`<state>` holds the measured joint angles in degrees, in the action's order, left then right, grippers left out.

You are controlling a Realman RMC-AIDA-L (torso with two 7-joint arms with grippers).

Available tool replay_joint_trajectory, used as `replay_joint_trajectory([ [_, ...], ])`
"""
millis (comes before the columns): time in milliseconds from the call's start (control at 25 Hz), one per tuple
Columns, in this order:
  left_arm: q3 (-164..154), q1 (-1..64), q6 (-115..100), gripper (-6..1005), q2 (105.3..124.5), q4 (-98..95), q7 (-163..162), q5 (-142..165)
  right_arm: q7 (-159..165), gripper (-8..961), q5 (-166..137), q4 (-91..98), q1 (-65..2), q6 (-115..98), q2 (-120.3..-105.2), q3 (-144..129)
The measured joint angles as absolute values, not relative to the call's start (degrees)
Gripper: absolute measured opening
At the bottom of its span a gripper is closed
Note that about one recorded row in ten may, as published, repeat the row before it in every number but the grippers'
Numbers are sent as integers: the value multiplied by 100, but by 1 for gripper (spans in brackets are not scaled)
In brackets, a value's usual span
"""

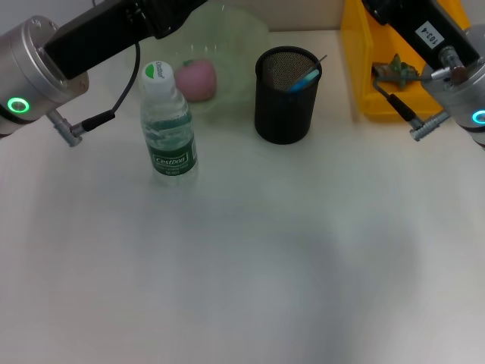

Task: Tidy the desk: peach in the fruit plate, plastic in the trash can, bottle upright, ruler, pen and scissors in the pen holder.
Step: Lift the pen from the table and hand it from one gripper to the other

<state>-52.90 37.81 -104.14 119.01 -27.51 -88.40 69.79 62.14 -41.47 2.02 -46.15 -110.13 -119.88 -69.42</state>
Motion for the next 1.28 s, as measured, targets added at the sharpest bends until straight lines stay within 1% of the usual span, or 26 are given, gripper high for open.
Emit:
replay_joint_trajectory([
  [320, -5283, 3775, -10412, 169, 11900, -2751, -8777, 6979, 6224, 137, -4148, 203, -4614, -10929, -11988, -6945],
  [960, -5253, 3756, -10419, 152, 11904, -2748, -8771, 6976, 6235, 191, -4148, 233, -4642, -10758, -11988, -7101],
  [1160, -5244, 3742, -10419, 152, 11908, -2744, -8771, 6953, 6230, 320, -4148, 224, -4615, -10770, -11988, -7101],
  [1280, -5240, 3703, -10386, 151, 11892, -2742, -8771, 6905, 6229, 320, -4146, 217, -4555, -10795, -11988, -7092],
])
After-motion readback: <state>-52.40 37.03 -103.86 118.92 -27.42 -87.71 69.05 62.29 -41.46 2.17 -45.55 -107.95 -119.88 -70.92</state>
